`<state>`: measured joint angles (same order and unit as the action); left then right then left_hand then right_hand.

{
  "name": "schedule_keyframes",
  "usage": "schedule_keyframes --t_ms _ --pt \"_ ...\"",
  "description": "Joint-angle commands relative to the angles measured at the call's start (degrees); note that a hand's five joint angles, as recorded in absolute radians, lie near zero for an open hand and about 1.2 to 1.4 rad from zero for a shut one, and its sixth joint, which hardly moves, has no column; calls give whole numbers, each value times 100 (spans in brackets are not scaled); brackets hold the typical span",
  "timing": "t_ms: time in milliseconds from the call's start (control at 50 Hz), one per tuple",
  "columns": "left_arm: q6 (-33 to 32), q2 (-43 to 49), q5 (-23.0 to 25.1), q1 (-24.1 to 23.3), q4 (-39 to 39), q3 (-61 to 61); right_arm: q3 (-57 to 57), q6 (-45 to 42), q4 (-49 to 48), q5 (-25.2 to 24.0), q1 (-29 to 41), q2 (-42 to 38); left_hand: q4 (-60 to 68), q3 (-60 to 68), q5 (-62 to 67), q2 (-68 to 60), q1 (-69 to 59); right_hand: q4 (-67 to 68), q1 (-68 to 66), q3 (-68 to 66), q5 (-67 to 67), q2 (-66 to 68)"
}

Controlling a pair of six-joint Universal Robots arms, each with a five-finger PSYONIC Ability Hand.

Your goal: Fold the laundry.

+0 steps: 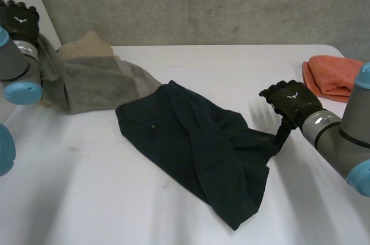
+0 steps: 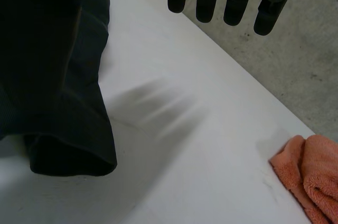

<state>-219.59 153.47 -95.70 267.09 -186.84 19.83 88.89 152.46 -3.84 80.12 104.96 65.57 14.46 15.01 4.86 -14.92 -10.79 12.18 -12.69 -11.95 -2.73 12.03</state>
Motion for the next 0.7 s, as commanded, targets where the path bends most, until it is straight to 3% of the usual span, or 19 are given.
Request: schedule_keyframes --t_ms 20,160,260,300,380,480,620,700 --pt "30 -1283 262 -368 288 1671 14 3 33 -31 24 122 -446 -501 -486 492 79 -218 269 195 273 -203" --pt "511 -2435 1270 -894 850 3262 -12 -5 226 -127 -11 246 -446 -501 -486 492 79 -218 269 195 273 -203" --pt "1049 -2410 2002 -1229 1342 3493 -30 -41 367 -224 -28 263 -343 -398 -383 389 -24 -218 269 195 273 -203" --pt "1189 -2227 2151 -1334 1553 3458 -21 -49 376 -233 -37 263 545 490 505 -499 -912 -218 269 195 273 -203" --pt "1015 -1779 2048 -1414 1826 3274 -4 -93 376 -233 -55 237 1957 1902 1917 -1911 -2324 -218 269 195 273 -203" --pt "698 -1400 1810 -1467 2099 3027 5 -111 349 -233 -55 184 2200 2144 2160 -2153 -2566 -218 269 195 273 -203" --pt "469 -1048 1634 -1537 2135 2790 5 -146 314 -233 -28 61 469 414 429 -423 -836 -218 269 195 273 -203" --pt "434 -837 1616 -1546 2108 2641 5 -164 314 -233 -20 35 165 109 124 -118 -531 -218 269 195 273 -203"
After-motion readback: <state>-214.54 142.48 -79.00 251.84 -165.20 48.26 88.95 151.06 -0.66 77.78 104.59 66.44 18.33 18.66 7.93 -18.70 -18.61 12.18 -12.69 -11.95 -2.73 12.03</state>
